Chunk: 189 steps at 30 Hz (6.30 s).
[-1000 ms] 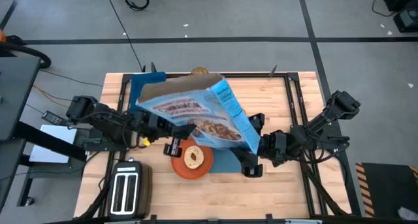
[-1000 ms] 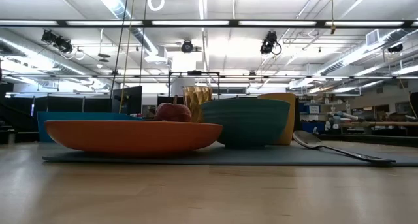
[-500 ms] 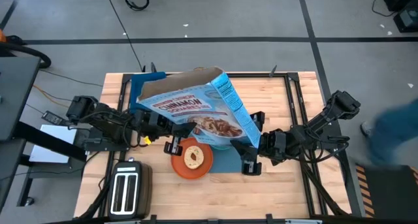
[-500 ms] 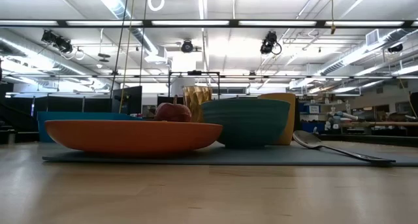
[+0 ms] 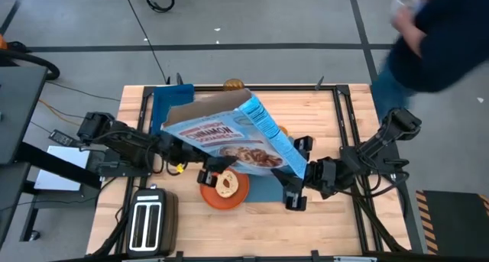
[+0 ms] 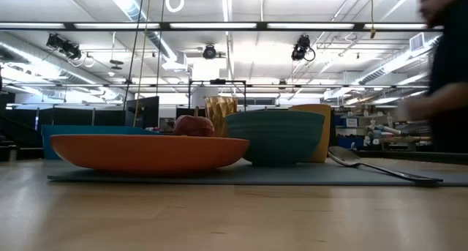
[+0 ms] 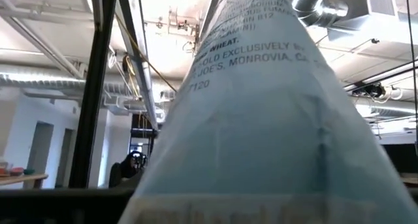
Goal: Arrange a breakfast setting
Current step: Pour the cereal into the green bowl
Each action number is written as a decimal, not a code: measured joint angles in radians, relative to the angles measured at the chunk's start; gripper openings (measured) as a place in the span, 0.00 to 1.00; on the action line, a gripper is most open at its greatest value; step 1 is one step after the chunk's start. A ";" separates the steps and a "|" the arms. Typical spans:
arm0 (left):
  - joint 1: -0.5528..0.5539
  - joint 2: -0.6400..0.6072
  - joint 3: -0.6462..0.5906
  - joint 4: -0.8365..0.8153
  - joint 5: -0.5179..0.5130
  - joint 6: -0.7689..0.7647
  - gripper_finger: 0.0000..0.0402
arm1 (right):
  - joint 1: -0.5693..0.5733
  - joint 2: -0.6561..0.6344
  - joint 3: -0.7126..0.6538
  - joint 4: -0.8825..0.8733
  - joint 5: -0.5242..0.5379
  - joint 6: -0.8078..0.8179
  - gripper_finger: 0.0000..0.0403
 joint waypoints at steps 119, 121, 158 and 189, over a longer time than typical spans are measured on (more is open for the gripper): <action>-0.375 -0.340 -0.027 -1.549 -0.604 -0.426 0.58 | -0.409 -0.858 -0.685 -0.642 -0.391 0.444 0.37; -0.375 -0.340 -0.027 -1.549 -0.604 -0.426 0.58 | -0.458 -0.969 -0.643 -0.879 -0.397 0.466 0.37; -0.123 -0.148 -0.026 -1.381 -0.541 -0.357 0.58 | -0.356 -0.891 -0.058 -2.218 -0.450 0.574 0.37; 0.050 -0.277 -0.026 -1.576 -0.417 -0.224 0.58 | -0.383 -0.447 0.344 -2.460 -0.473 0.398 0.37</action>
